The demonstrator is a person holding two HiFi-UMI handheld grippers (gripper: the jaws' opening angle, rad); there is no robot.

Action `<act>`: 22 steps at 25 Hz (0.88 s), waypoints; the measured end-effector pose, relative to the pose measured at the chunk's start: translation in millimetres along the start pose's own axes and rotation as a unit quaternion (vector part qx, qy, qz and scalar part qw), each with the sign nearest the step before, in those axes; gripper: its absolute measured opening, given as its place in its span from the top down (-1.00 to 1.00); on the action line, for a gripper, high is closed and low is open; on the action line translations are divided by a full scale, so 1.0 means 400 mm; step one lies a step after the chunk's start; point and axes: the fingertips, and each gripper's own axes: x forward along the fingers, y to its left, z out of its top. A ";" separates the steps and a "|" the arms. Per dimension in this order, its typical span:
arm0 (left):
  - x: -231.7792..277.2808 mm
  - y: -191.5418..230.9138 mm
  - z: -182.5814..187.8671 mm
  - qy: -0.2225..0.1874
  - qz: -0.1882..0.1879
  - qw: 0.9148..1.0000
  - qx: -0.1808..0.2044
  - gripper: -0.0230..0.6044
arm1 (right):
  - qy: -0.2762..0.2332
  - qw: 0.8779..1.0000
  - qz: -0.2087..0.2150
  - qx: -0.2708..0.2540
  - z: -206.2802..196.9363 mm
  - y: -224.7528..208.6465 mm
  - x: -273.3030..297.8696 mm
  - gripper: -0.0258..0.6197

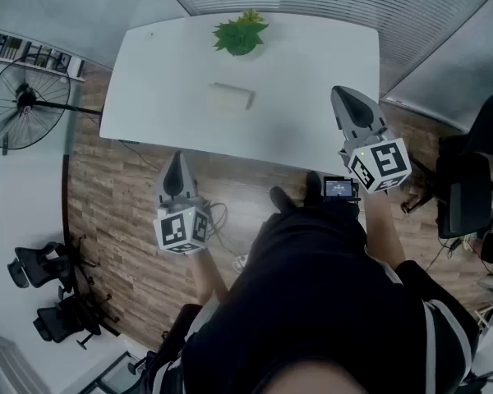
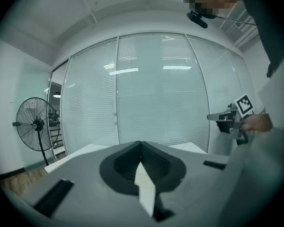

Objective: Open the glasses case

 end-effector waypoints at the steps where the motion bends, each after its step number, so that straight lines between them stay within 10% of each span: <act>1: 0.002 -0.002 -0.001 0.000 0.000 1.000 -0.001 0.93 | 0.000 1.000 0.002 0.000 -0.002 -0.002 0.001 0.88; 11: 0.035 -0.057 -0.003 0.032 0.016 0.996 0.083 0.93 | -0.002 1.000 0.014 0.016 -0.028 -0.043 -0.001 0.88; 22: 0.024 -0.077 -0.016 0.046 0.037 0.996 0.065 0.93 | -0.013 0.997 0.058 0.040 -0.094 -0.057 -0.009 0.88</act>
